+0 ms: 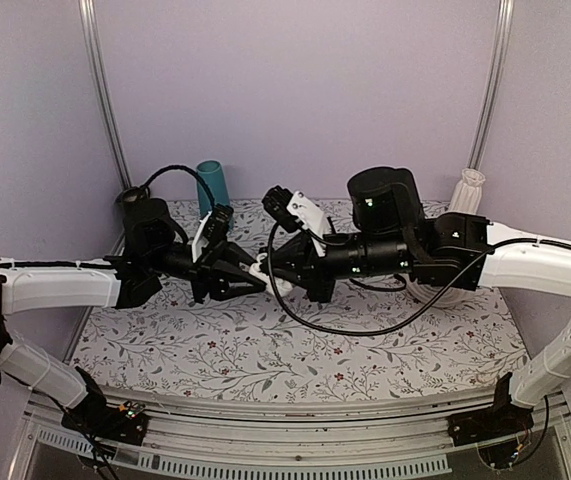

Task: Insert the wireless bluetooth earbuds into the charging case
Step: Insert the left earbud into the left side groove of the charging case.

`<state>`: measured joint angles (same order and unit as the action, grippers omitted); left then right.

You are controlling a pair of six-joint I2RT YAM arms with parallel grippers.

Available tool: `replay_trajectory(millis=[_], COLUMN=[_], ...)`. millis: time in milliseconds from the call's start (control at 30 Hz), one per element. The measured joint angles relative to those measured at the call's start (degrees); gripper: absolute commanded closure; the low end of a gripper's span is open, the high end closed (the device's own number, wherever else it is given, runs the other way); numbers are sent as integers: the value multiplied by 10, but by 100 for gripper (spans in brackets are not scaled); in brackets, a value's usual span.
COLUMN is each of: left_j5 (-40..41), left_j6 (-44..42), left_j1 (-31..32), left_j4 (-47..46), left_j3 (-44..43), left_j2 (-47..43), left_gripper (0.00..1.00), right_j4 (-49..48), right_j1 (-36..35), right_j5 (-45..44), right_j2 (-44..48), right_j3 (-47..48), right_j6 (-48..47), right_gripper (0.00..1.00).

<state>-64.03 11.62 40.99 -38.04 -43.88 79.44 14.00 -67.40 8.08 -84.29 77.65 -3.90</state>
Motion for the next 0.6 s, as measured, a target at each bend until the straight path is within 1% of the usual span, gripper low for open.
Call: replay_trajectory(millis=[433,600], left_j5=[22,30], left_j6=[-38,-47], left_j1=[0,-1], left_j4=[68,82], left_j3=[-3,-3], left_j2=[-9,-11], left_gripper=[100,100], right_j4=[53,62], right_j1=[-14,-17], right_j5=[-52,-63], right_j2=[-30,-38], right_j3=[37,45], right_j6=[-11,-12], right_gripper=[98,96])
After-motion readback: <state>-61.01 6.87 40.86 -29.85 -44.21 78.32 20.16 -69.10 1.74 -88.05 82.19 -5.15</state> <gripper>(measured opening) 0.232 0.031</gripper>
